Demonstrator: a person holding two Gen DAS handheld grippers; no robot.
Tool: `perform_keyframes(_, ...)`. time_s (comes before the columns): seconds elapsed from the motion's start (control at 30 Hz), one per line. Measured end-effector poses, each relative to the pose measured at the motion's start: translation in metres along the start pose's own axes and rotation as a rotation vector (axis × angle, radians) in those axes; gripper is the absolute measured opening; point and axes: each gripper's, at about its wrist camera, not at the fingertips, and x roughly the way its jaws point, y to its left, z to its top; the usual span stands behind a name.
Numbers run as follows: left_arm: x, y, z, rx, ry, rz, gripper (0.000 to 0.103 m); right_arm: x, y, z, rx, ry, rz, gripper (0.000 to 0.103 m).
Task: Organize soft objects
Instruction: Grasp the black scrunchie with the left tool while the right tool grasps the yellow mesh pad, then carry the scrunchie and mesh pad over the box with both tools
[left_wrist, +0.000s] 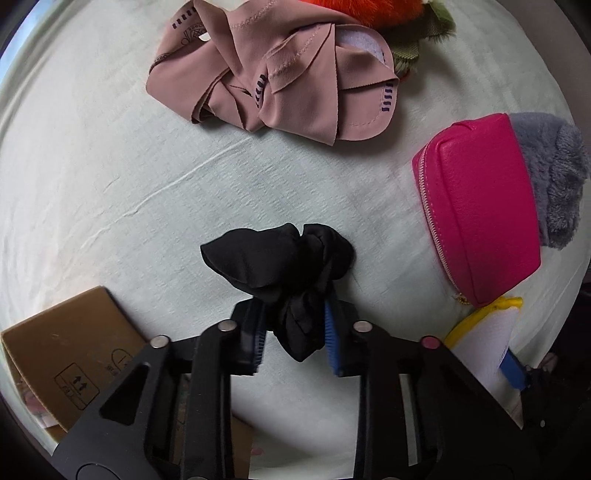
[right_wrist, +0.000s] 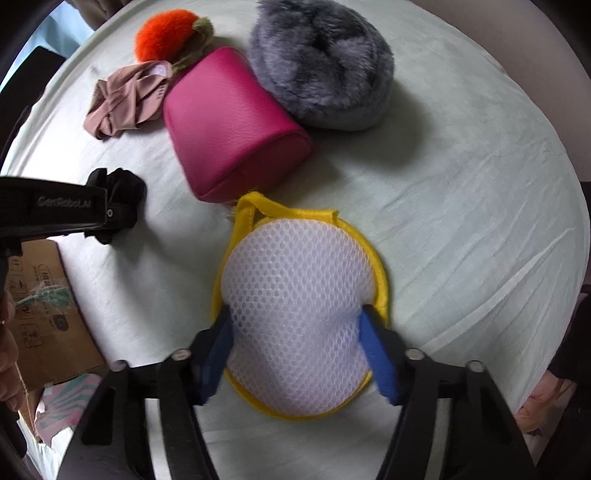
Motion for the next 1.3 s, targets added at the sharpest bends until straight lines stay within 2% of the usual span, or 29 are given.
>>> perform_keyframes(0.1, -0.006, 0.0, 0.006, -0.005, -0.007, -0.004, 0.014, -0.007, 0.013, -0.004, -0.016, -0.002, 0.033, 0.041)
perform_keyframes(0.2, -0.015, 0.003, 0.006, -0.027, -0.019, -0.018, 0.013, -0.012, 0.014, -0.006, -0.013, -0.007, 0.062, 0.036)
perform_keyframes(0.37, -0.039, 0.006, 0.001, -0.046, -0.062, -0.023, 0.013, -0.033, 0.011, -0.007, -0.013, -0.035, 0.09, 0.036)
perform_keyframes(0.43, -0.051, 0.005, -0.001, -0.048, -0.08, -0.022, 0.013, -0.046, 0.006, -0.007, -0.022, -0.055, 0.098, 0.036)
perform_keyframes(0.47, -0.059, 0.003, -0.003, -0.051, -0.081, 0.005, 0.013, -0.053, 0.005, -0.006, -0.028, -0.066, 0.101, 0.036)
perform_keyframes(0.67, -0.111, -0.009, -0.011, -0.075, -0.159, -0.006, 0.013, -0.105, -0.005, 0.007, -0.088, -0.154, 0.119, 0.036)
perform_keyframes(0.9, -0.19, -0.034, -0.041, -0.147, -0.283, -0.042, 0.013, -0.179, -0.018, 0.026, -0.231, -0.264, 0.127, 0.036)
perform_keyframes(1.0, -0.225, -0.042, -0.069, -0.183, -0.354, -0.055, 0.013, -0.216, -0.015, 0.034, -0.319, -0.304, 0.145, 0.036)
perform_keyframes(1.3, -0.295, -0.009, -0.136, -0.398, -0.509, -0.053, 0.013, -0.289, 0.038, 0.032, -0.579, -0.386, 0.207, 0.036)
